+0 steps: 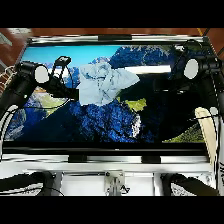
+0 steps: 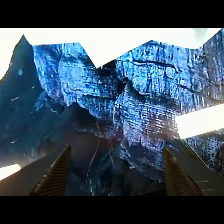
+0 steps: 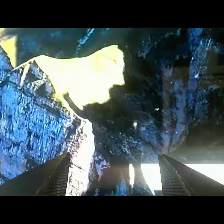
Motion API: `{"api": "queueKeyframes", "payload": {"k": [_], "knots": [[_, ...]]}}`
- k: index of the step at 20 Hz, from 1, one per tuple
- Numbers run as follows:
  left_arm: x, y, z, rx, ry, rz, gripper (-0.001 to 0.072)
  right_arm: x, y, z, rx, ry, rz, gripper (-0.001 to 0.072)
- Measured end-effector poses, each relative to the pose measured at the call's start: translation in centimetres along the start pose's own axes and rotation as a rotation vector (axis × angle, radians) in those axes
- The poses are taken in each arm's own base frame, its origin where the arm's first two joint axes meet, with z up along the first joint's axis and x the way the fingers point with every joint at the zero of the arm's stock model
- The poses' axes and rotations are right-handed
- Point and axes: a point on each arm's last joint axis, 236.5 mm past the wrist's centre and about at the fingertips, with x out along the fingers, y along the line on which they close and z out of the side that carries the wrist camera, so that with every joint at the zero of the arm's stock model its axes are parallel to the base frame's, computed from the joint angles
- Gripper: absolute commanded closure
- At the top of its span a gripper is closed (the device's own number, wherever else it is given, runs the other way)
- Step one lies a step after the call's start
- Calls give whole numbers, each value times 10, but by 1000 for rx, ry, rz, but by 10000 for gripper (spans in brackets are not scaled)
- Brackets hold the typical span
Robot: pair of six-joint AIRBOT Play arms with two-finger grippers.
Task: Fold the shirts.
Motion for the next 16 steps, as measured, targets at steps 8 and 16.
{"api": "queueKeyframes", "payload": {"k": [8,16], "knots": [[0,0,0,0,0,0,28,-1,11,19,24,-79,47,56],[0,0,0,0,0,0,27,-1,83,38,203,-108,367,57]]}}
